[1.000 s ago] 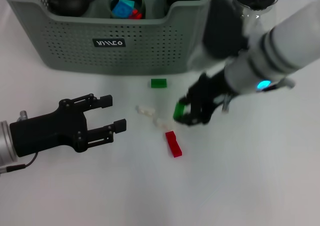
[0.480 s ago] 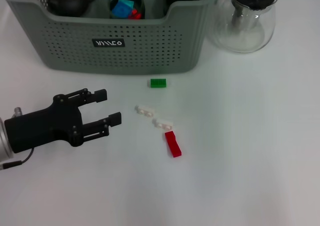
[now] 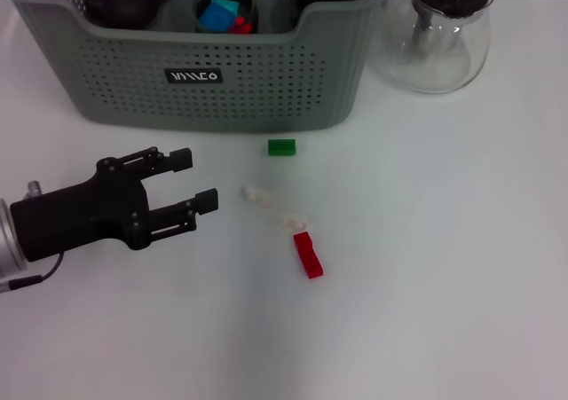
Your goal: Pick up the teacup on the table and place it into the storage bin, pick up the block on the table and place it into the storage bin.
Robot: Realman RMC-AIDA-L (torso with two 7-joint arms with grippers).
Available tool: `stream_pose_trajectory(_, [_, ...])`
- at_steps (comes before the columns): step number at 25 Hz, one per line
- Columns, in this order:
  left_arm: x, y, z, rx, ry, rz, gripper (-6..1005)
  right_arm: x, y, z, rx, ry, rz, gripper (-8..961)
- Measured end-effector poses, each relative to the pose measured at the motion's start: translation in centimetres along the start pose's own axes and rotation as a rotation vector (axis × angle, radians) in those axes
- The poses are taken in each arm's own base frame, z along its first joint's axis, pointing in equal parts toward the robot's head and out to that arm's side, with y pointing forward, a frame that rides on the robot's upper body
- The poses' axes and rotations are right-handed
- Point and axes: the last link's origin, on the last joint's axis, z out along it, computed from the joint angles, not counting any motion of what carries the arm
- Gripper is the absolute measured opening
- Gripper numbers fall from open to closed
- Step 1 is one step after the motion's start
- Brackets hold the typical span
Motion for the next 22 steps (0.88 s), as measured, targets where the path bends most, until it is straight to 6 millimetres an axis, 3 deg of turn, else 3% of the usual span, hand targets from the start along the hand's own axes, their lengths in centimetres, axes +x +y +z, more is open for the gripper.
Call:
stream_pose_trajectory(3, [0.0,0.0,0.1,-0.003,0.002,-0.003,724,0.2,-0.4,3.2,0.055,0.083,0.02,459])
stream_pose_trajectory(8, [0.0,0.1,0.3,-0.006,0.005,-0.007,724,1.8,0.2,5.4,0.101,0.178,-0.011,468])
stream_pose_trajectory(17, [-0.1,0.2,0.3,-0.009,0.007,-0.022,723,4.8,1.0,6.1,0.082,0.262,-0.01,485])
stream_pose_trajectory(22, [-0.2,0.3,0.3,-0.01,0.009,-0.027,725,5.4,0.9,6.1,0.084,0.269,0.001,494])
